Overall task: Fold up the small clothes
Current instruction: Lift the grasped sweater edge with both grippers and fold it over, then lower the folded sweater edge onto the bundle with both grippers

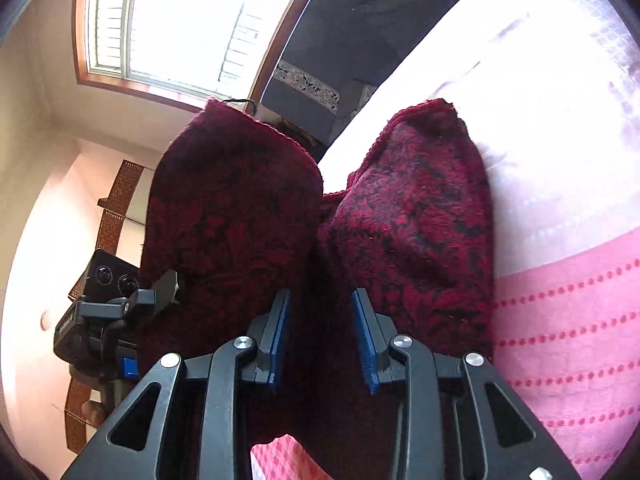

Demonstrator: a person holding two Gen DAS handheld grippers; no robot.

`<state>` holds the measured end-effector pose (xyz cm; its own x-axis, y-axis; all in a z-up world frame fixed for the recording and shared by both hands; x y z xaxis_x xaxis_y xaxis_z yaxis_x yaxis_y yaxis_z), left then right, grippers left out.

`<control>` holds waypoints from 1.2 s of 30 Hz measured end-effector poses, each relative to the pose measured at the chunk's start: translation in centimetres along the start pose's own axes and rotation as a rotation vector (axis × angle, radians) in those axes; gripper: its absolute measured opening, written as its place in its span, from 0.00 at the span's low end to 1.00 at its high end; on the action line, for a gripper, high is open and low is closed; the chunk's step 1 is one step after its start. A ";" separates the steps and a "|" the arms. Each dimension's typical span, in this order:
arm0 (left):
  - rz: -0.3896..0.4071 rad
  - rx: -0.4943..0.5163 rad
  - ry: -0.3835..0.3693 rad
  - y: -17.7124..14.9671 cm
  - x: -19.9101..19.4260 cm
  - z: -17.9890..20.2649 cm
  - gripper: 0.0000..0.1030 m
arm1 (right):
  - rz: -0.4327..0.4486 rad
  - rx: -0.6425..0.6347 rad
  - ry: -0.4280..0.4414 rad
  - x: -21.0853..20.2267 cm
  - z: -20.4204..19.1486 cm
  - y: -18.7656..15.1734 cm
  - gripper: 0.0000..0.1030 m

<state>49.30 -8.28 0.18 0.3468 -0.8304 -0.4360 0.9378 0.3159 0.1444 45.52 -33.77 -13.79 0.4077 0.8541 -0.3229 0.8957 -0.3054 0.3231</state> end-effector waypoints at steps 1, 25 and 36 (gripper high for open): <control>-0.010 -0.005 -0.040 0.1 0.2 -0.1 0.41 | 0.010 0.010 0.007 -0.5 0.4 0.0 0.33; 0.058 0.486 0.056 -9.4 0.8 -3.9 0.44 | -0.116 -0.101 -0.106 2.4 -4.0 3.1 0.80; 0.383 0.542 0.093 -7.9 -8.7 -1.6 0.57 | 0.041 -0.144 0.184 0.6 -4.8 5.1 0.22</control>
<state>38.87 -2.82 1.42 0.6769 -0.6549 -0.3360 0.6332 0.2853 0.7195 49.47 -32.76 -8.12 0.3924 0.9085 -0.1439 0.8390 -0.2894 0.4608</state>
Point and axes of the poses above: each gripper's, at about its wrist camera, not at the fingertips, and x roughly the way its jaws point, z to its right, y to its top, the point moved 4 cm from there along x, roughly the way its jaws point
